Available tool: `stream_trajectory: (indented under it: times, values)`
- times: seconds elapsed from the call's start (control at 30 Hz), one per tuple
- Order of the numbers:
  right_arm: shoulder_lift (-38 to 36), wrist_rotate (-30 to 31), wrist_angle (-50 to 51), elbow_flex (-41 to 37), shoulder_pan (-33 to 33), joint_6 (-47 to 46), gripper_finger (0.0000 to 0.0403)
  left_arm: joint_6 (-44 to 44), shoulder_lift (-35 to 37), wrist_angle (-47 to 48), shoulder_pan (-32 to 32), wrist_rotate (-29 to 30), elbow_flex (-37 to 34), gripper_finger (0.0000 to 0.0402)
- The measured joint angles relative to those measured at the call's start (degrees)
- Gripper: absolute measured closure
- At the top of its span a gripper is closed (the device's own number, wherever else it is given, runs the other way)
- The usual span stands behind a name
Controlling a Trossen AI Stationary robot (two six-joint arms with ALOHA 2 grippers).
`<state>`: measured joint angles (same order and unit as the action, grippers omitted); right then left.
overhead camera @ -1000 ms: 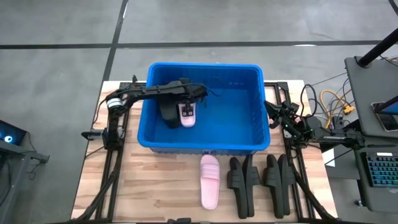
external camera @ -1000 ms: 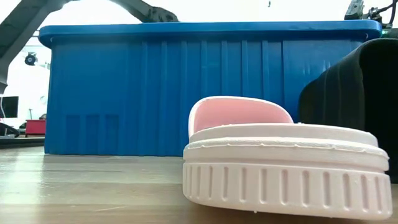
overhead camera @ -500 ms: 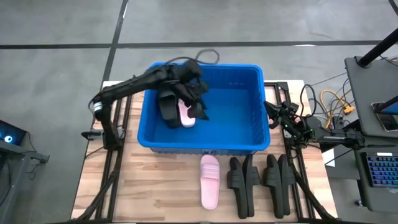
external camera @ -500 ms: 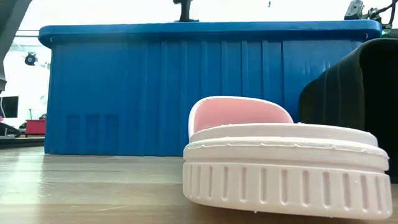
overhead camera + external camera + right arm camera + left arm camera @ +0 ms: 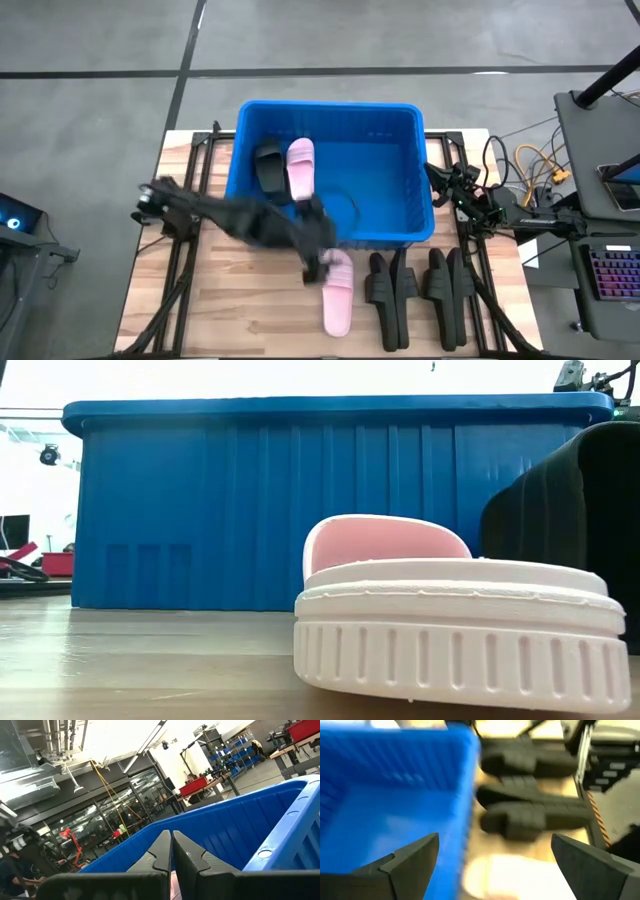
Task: Pick and place slides into bin
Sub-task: Put the pink slide into the bin
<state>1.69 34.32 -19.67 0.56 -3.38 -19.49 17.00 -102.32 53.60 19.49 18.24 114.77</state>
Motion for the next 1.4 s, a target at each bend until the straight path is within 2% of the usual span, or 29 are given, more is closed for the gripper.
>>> stream_trajectory:
  times: [0.17, 0.37, 0.5, 0.83, 1.0, 1.13, 1.3, 1.4]
  values:
    - [0.0, -0.02, 1.32, 0.0, 0.0, 0.04, 0.0394, 9.79, -8.88, -0.5, 5.29, 0.2, -0.06, 0.0033]
    - [-0.04, -1.28, 4.62, 0.0, -0.02, 0.04, 0.0394, 13.95, -17.47, -0.04, 7.62, 0.87, -0.15, 0.0033]
    - [-0.04, -3.12, 4.73, 0.07, -0.02, 0.02, 0.0394, 13.92, -20.91, 0.47, 8.1, 2.37, -0.15, 0.0033]
    - [-0.07, -3.23, 4.67, 0.07, -0.02, 0.0, 0.0394, 14.14, -29.11, 3.43, 7.68, 9.86, -1.44, 0.0033]
    - [-0.07, -3.35, 4.56, 0.07, -0.01, 0.0, 0.0394, 14.27, -30.21, 3.3, 7.1, 11.3, -1.43, 0.0037]
    - [-0.07, -3.43, 4.54, 0.07, -0.02, -0.01, 0.0394, 14.24, -30.24, 3.38, 6.4, 11.89, -1.43, 0.006]
    - [-0.07, -3.41, 4.51, 0.07, -0.02, 0.0, 0.0394, 15.44, -30.77, 3.35, 4.35, 12.31, -1.43, 0.0121]
    - [-0.07, -3.41, 4.51, 0.06, -0.02, 0.0, 0.0394, 15.54, -31.26, 3.0, 2.67, 7.57, -1.39, 0.0174]
